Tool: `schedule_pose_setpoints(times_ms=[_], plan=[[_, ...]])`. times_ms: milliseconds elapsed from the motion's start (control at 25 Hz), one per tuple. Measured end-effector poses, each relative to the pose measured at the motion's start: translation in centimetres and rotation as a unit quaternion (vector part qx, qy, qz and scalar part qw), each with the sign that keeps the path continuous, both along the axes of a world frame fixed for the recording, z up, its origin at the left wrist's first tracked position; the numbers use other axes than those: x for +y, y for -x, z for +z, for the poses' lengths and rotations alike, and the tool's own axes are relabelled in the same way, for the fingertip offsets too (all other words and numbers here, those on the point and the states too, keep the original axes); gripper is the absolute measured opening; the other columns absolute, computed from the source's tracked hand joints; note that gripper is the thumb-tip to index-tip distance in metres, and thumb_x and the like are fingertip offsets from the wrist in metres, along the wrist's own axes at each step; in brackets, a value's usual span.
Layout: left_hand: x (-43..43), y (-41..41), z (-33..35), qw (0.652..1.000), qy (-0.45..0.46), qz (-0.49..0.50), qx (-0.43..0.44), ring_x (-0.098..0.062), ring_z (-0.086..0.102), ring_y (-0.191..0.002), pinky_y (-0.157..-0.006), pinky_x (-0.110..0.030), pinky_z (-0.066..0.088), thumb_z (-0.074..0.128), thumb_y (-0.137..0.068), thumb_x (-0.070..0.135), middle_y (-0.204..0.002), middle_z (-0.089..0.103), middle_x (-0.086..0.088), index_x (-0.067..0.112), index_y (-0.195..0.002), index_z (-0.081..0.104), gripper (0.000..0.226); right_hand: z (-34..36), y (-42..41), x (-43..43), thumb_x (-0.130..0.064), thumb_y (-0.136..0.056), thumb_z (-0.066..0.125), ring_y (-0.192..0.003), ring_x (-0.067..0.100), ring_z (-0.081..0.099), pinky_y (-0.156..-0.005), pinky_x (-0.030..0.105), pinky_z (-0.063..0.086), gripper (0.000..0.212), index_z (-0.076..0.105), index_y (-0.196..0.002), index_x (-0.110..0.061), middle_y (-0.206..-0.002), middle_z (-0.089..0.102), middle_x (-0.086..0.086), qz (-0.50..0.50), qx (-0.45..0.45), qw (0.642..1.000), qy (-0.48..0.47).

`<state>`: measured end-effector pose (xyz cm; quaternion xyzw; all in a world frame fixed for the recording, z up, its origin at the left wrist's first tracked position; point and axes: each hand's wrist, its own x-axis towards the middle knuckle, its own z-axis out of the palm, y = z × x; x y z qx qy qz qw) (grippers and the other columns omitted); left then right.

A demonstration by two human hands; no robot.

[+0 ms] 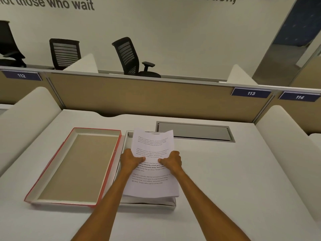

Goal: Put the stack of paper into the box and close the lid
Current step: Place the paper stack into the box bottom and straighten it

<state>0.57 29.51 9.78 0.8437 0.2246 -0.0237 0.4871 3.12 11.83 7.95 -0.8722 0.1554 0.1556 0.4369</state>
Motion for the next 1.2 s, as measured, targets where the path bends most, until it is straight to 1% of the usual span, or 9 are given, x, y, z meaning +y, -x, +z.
schedule_pose_setpoints(times_ms=[80,280,440,600,720,800,880,1040,1200], plan=[[1.1,-0.1,-0.6,1.0,0.006,0.003,0.008,-0.036,0.068,-0.1,-0.079,-0.041,0.058,0.085,-0.068,0.017,-0.118,0.069,-0.02,0.001,-0.11,0.066,0.049,0.3,0.1,0.9,-0.03,-0.066,0.084,-0.105,0.028,0.065,-0.086,0.038,0.058,0.067,0.053,-0.12,-0.003,-0.122,0.061,0.013,0.008,0.02,1.0,-0.017],[2.6,-0.5,-2.5,1.0,0.012,0.002,0.009,-0.036,0.067,-0.103,-0.084,-0.046,0.058,0.084,-0.071,0.017,-0.119,0.068,-0.018,0.003,-0.111,0.062,0.048,0.5,0.2,1.8,-0.012,-0.078,0.077,-0.107,0.03,0.065,-0.084,0.032,0.055,0.037,0.052,-0.104,-0.005,-0.115,0.062,0.012,0.02,0.069,0.996,-0.055],[3.1,-0.9,-3.6,1.0,0.02,0.004,0.012,-0.035,0.066,-0.106,-0.087,-0.046,0.056,0.081,-0.074,0.018,-0.121,0.066,-0.017,0.004,-0.115,0.059,0.049,-0.8,-0.5,2.2,-0.014,-0.08,0.074,-0.105,0.028,0.065,-0.081,0.029,0.056,0.05,0.051,-0.123,-0.002,-0.125,0.06,0.014,0.037,0.091,0.993,-0.072],[3.4,-1.4,-4.6,0.999,0.032,0.014,0.014,-0.036,0.065,-0.107,-0.088,-0.046,0.054,0.08,-0.075,0.016,-0.123,0.065,-0.018,0.002,-0.118,0.058,0.05,-1.3,-1.0,2.4,-0.004,-0.085,0.064,-0.1,0.026,0.062,-0.083,0.032,0.055,0.043,0.049,-0.124,0.0,-0.127,0.06,0.017,0.049,0.116,0.989,-0.073],[3.5,-1.6,-5.2,0.999,0.034,0.018,0.017,-0.037,0.065,-0.107,-0.088,-0.047,0.055,0.08,-0.075,0.017,-0.124,0.065,-0.018,0.002,-0.118,0.059,0.051,-1.4,-1.4,2.5,0.003,-0.087,0.056,-0.108,0.031,0.06,-0.081,0.029,0.05,0.04,0.047,-0.126,0.003,-0.129,0.057,0.018,0.048,0.124,0.989,-0.061],[3.4,-1.8,-5.6,0.999,0.035,0.018,0.021,-0.036,0.066,-0.107,-0.088,-0.047,0.056,0.08,-0.075,0.017,-0.123,0.065,-0.018,0.002,-0.118,0.059,0.05,-1.4,-1.6,2.6,0.005,-0.088,0.053,-0.11,0.033,0.059,-0.082,0.029,0.049,0.034,0.048,-0.122,0.003,-0.128,0.057,0.019,0.043,0.125,0.99,-0.052],[3.3,-1.9,-5.7,0.999,0.039,0.02,0.024,-0.037,0.065,-0.107,-0.088,-0.047,0.055,0.079,-0.076,0.016,-0.124,0.065,-0.018,0.002,-0.118,0.058,0.049,-1.8,-1.7,2.6,0.006,-0.088,0.052,-0.105,0.032,0.06,-0.082,0.03,0.05,0.03,0.049,-0.118,0.002,-0.127,0.057,0.02,0.036,0.126,0.99,-0.05],[3.3,-1.7,-6.2,0.998,0.045,0.021,0.025,-0.037,0.065,-0.108,-0.089,-0.047,0.054,0.077,-0.079,0.016,-0.125,0.064,-0.019,0.002,-0.119,0.056,0.048,-2.4,-1.9,2.7,0.007,-0.089,0.05,-0.093,0.026,0.056,-0.08,0.028,0.048,0.038,0.046,-0.127,0.006,-0.128,0.057,0.021,0.036,0.117,0.991,-0.046],[3.5,-1.7,-6.6,0.998,0.046,0.021,0.025,-0.038,0.064,-0.109,-0.091,-0.048,0.053,0.077,-0.079,0.017,-0.126,0.063,-0.019,0.003,-0.121,0.056,0.049,-2.9,-1.8,2.4,0.005,-0.09,0.049,-0.092,0.023,0.054,-0.08,0.028,0.047,0.039,0.043,-0.128,0.006,-0.127,0.056,0.021,0.034,0.114,0.991,-0.06]])
